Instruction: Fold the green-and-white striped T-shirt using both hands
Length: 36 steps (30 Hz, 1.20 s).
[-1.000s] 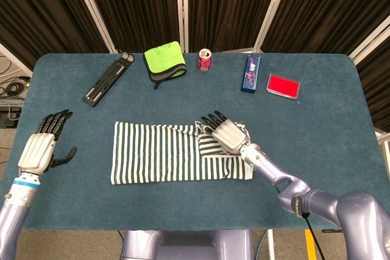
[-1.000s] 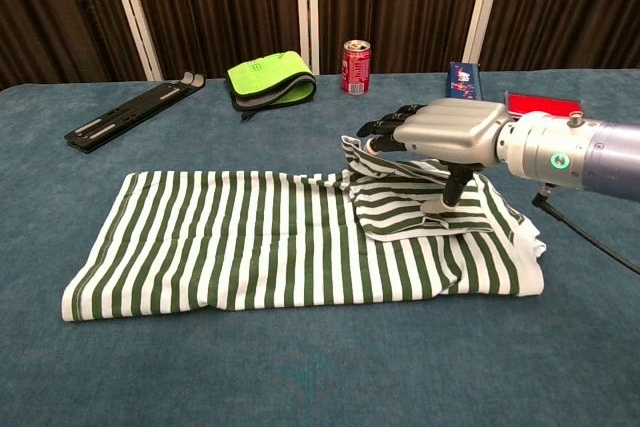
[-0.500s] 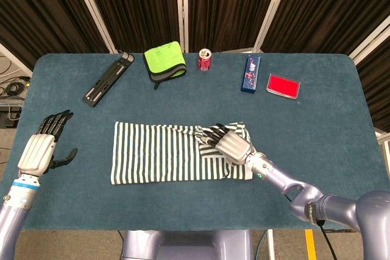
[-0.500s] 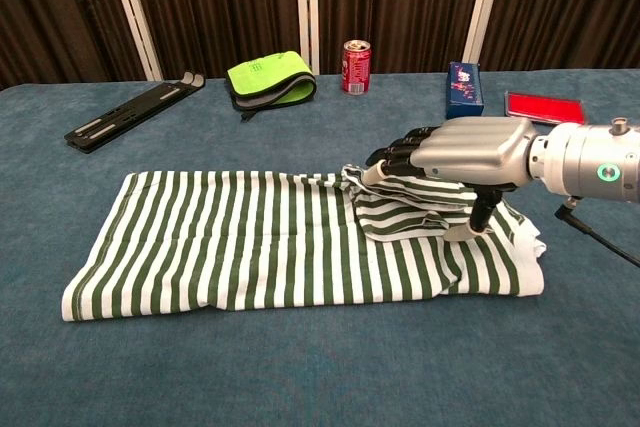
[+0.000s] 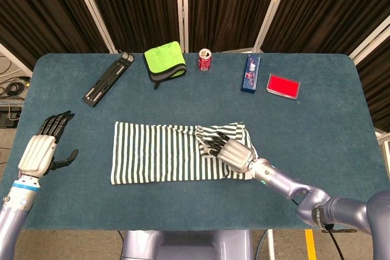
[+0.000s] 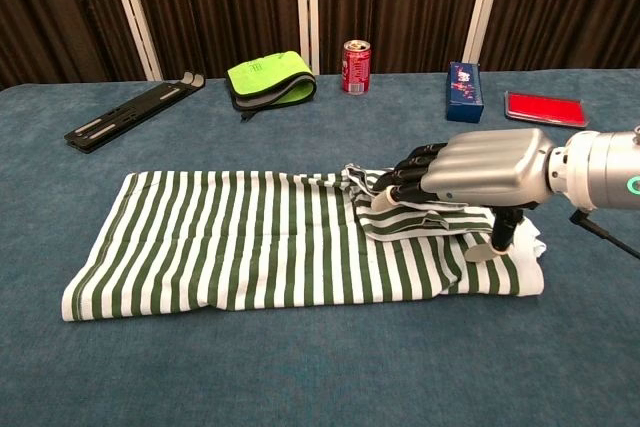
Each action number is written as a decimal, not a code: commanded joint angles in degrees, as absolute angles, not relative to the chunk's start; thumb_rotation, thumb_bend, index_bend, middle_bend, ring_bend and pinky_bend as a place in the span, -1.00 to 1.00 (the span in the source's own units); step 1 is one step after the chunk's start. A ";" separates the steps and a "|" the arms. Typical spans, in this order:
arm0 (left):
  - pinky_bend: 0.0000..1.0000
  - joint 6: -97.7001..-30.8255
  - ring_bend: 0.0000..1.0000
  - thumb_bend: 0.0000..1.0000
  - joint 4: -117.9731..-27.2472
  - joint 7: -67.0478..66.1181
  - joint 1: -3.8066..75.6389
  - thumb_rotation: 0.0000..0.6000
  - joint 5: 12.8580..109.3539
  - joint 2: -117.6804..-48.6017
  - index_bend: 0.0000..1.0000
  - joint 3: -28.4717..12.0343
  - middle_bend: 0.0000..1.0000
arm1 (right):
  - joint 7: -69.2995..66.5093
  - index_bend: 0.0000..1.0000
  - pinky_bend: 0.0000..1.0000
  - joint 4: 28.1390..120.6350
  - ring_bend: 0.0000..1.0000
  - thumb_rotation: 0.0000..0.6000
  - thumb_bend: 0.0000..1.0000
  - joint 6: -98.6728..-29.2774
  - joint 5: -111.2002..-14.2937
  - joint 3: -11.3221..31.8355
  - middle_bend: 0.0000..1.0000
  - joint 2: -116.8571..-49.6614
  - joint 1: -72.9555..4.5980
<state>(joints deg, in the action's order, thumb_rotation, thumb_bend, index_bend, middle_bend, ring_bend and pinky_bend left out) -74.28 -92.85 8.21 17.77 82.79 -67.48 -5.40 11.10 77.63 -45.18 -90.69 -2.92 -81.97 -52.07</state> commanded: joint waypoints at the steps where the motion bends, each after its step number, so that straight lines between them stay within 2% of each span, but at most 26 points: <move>1: -1.00 -74.29 -1.00 -0.20 -92.89 8.21 17.76 1.00 82.90 -67.45 -1.00 -5.32 -1.00 | 12.46 -0.77 -1.00 79.39 -1.00 1.00 -0.66 -47.86 -92.51 -3.59 -0.96 -80.10 -50.93; 10: -1.00 -73.68 -1.00 -0.20 -92.51 8.08 17.94 1.00 83.62 -67.58 -1.00 -4.61 -1.00 | 13.45 -0.77 -1.00 84.80 -1.00 1.00 -0.67 -56.28 -94.44 -4.87 -0.96 -72.55 -45.75; 17: -1.00 -72.37 -1.00 -0.20 -90.18 7.82 18.56 1.00 84.26 -68.80 -1.00 -3.83 -1.00 | 10.11 -0.77 -1.00 84.33 -1.00 1.00 -0.67 -66.64 -93.56 -5.09 -0.96 -67.95 -38.14; 19: -1.00 -71.99 -1.00 -0.21 -89.03 8.01 18.82 1.00 84.58 -69.37 -1.00 -3.62 -1.00 | 8.90 -0.77 -1.00 83.58 -1.00 1.00 -0.71 -70.01 -92.67 -4.76 -0.98 -67.39 -35.48; 21: -1.00 -71.24 -1.00 -0.25 -87.71 7.59 19.15 1.00 84.39 -70.07 -1.00 -3.46 -1.00 | 8.17 -0.81 -1.00 83.17 -1.00 1.00 -0.87 -73.09 -91.41 -4.35 -1.00 -66.98 -32.76; 24: -1.00 -69.99 -1.00 -0.45 -85.84 6.42 19.77 1.00 84.04 -71.27 -1.00 -3.29 -1.00 | 7.82 -0.90 -1.00 82.96 -1.00 1.00 -1.00 -76.24 -89.66 -3.91 -1.00 -66.66 -29.49; 29: -1.00 -68.60 -1.00 -0.72 -80.90 6.70 21.57 1.00 86.82 -73.38 -1.00 -2.39 -1.00 | 6.88 -0.99 -1.00 83.41 -1.00 1.00 -1.00 -80.36 -86.13 -2.63 -1.00 -67.04 -24.50; 31: -1.00 -68.94 -1.00 -0.73 -77.64 8.15 22.61 1.00 89.84 -74.42 -0.93 -1.58 -1.00 | 6.05 -1.00 -1.00 83.88 -1.00 1.00 -1.00 -81.69 -84.53 -1.86 -1.00 -67.44 -22.71; 36: -1.00 -71.64 -1.00 -0.71 -68.14 15.11 25.35 1.00 98.23 -77.45 -0.53 1.07 -1.00 | 5.43 -1.00 -1.00 86.29 -1.00 1.00 -1.00 -83.96 -81.34 -0.12 -1.00 -68.26 -19.38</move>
<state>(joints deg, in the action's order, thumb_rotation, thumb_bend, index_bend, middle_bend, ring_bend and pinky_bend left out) -70.02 -73.09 11.08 23.44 93.83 -75.31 -0.72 5.60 85.56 -83.40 -81.94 -0.70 -67.95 -20.14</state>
